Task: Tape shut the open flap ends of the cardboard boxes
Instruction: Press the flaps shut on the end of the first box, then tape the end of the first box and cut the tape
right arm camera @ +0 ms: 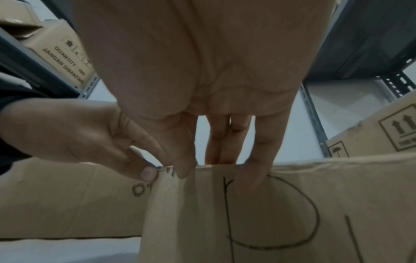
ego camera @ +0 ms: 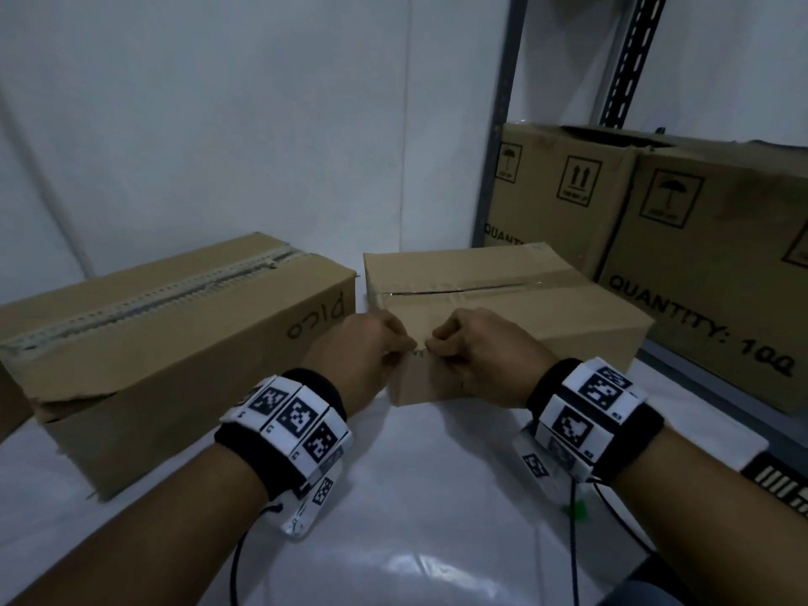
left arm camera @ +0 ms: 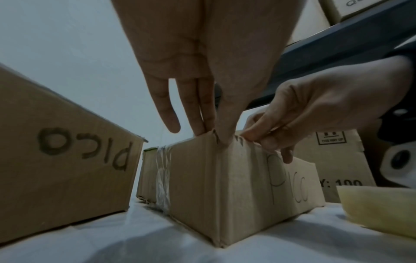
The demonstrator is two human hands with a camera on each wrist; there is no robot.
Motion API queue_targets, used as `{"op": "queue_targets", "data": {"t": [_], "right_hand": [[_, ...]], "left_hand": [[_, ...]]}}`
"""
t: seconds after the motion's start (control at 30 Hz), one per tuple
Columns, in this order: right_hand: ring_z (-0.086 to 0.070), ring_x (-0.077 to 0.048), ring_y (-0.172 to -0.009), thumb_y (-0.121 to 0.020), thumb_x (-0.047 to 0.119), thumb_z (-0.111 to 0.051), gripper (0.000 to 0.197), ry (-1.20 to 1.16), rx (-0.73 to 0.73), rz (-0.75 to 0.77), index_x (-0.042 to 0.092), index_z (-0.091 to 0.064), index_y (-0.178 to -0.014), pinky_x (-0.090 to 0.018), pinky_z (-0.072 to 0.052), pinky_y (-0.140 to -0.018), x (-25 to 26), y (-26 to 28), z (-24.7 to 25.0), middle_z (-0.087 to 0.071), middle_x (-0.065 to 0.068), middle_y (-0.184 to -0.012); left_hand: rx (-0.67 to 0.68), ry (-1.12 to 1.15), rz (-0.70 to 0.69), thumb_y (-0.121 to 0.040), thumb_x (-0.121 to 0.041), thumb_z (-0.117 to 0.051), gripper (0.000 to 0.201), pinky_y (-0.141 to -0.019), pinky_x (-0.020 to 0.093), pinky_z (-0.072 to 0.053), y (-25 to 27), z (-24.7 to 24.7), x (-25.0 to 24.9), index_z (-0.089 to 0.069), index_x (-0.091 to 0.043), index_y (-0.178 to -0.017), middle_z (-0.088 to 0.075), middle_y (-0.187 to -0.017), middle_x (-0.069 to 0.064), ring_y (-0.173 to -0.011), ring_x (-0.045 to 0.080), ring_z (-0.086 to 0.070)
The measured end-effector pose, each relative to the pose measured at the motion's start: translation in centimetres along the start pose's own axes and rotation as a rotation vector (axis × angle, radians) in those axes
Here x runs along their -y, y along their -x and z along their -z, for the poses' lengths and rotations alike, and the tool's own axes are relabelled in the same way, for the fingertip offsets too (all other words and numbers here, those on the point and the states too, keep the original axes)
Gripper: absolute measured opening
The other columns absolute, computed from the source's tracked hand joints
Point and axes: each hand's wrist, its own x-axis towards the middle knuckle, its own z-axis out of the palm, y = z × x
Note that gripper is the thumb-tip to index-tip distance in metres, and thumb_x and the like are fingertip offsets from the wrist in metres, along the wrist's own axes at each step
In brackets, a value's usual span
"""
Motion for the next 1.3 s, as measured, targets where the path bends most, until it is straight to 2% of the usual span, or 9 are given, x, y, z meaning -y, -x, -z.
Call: {"op": "queue_targets", "data": {"t": [0.17,0.3,0.4,0.5,0.63,0.73,0.97,1.1,1.3], "right_hand": [[-0.052,-0.027,-0.105,-0.092,0.025,-0.051,0.023,0.062,0.078,0.019,0.018,-0.067,-0.108,-0.031,-0.043,-0.078,0.1,0.6,-0.1,-0.060,-0.004,-0.110],[-0.046,-0.022,-0.127,-0.092,0.019,-0.057,0.042,-0.088,0.155,-0.014,0.017,-0.053,-0.134,-0.034,-0.040,-0.102,0.3,2.7,2.3,-0.051,-0.001,-0.141],[-0.058,-0.018,-0.109,-0.093,0.025,-0.058,0.033,-0.117,0.103,-0.141,0.020,-0.059,-0.126,-0.023,-0.039,-0.082,-0.7,4.8,4.5,-0.063,0.001,-0.121],[-0.059,-0.018,-0.088,-0.090,0.032,-0.062,0.025,0.004,0.170,-0.255,0.017,-0.063,-0.111,-0.026,-0.041,-0.071,-1.8,7.2,5.4,-0.065,0.001,-0.098],[-0.055,-0.019,-0.088,-0.084,0.036,-0.069,0.032,0.074,0.337,-0.350,0.016,-0.056,-0.106,-0.026,-0.039,-0.066,-3.3,10.2,4.5,-0.059,-0.002,-0.104],[-0.049,-0.021,-0.089,-0.080,0.043,-0.069,0.043,0.135,0.395,-0.394,0.023,-0.049,-0.113,-0.030,-0.040,-0.070,-4.3,11.5,3.3,-0.051,-0.004,-0.112],[-0.051,-0.020,-0.090,-0.087,0.033,-0.056,0.050,0.049,0.303,-0.435,0.036,-0.038,-0.134,-0.029,-0.039,-0.074,-5.4,12.1,1.6,-0.060,0.003,-0.113],[-0.053,-0.023,-0.117,-0.084,0.035,-0.056,0.056,0.179,0.332,-0.457,0.039,-0.042,-0.138,-0.027,-0.036,-0.079,-5.9,11.5,1.9,-0.056,0.001,-0.129],[-0.061,-0.016,-0.087,-0.082,0.027,-0.064,0.033,-0.005,0.178,-0.430,0.038,-0.058,-0.113,-0.033,-0.051,-0.072,-5.1,11.0,5.0,-0.065,0.003,-0.100]], "left_hand": [[0.000,-0.031,0.008,-0.089,-0.020,-0.058,0.023,-0.083,0.039,-0.051,0.5,-0.1,-0.3,-0.072,-0.018,-0.108,-0.062,-0.115,0.002,-0.103,0.023,-0.059],[0.011,-0.079,0.072,-0.091,-0.024,-0.055,0.024,-0.079,0.039,-0.052,0.1,-0.7,-0.2,-0.070,-0.013,-0.106,-0.062,-0.109,0.005,-0.100,0.026,-0.059],[0.001,-0.094,0.080,-0.089,-0.016,-0.056,0.018,-0.077,0.040,-0.051,-0.2,-1.0,-0.4,-0.066,-0.008,-0.101,-0.061,-0.106,0.012,-0.098,0.032,-0.058],[-0.063,-0.165,-0.033,-0.083,-0.002,-0.063,0.014,-0.068,0.039,-0.048,0.2,-0.8,-1.3,-0.073,-0.001,-0.094,-0.061,-0.097,0.023,-0.091,0.040,-0.057],[-0.012,-0.304,-0.011,-0.089,-0.015,-0.056,0.021,-0.061,0.036,-0.035,0.8,-1.1,-2.3,-0.067,0.002,-0.085,-0.055,-0.096,0.020,-0.093,0.037,-0.050],[0.024,-0.324,-0.021,-0.082,-0.013,-0.065,0.024,-0.060,0.039,-0.040,0.9,-1.2,-3.0,-0.063,0.004,-0.066,-0.056,-0.087,0.020,-0.082,0.037,-0.051],[0.042,-0.405,0.096,-0.092,-0.036,-0.042,0.035,-0.069,0.033,-0.034,1.3,-0.5,-4.2,-0.064,-0.009,-0.098,-0.053,-0.104,0.012,-0.096,0.030,-0.051],[0.073,-0.404,0.182,-0.090,-0.045,-0.041,0.043,-0.081,0.037,-0.041,2.0,-1.0,-5.4,-0.055,-0.013,-0.114,-0.051,-0.113,0.010,-0.106,0.029,-0.048],[0.023,-0.165,0.165,-0.086,-0.048,-0.043,0.052,-0.088,0.041,-0.045,3.5,-2.1,-5.4,-0.050,-0.010,-0.121,-0.049,-0.122,0.013,-0.116,0.032,-0.043]]}}
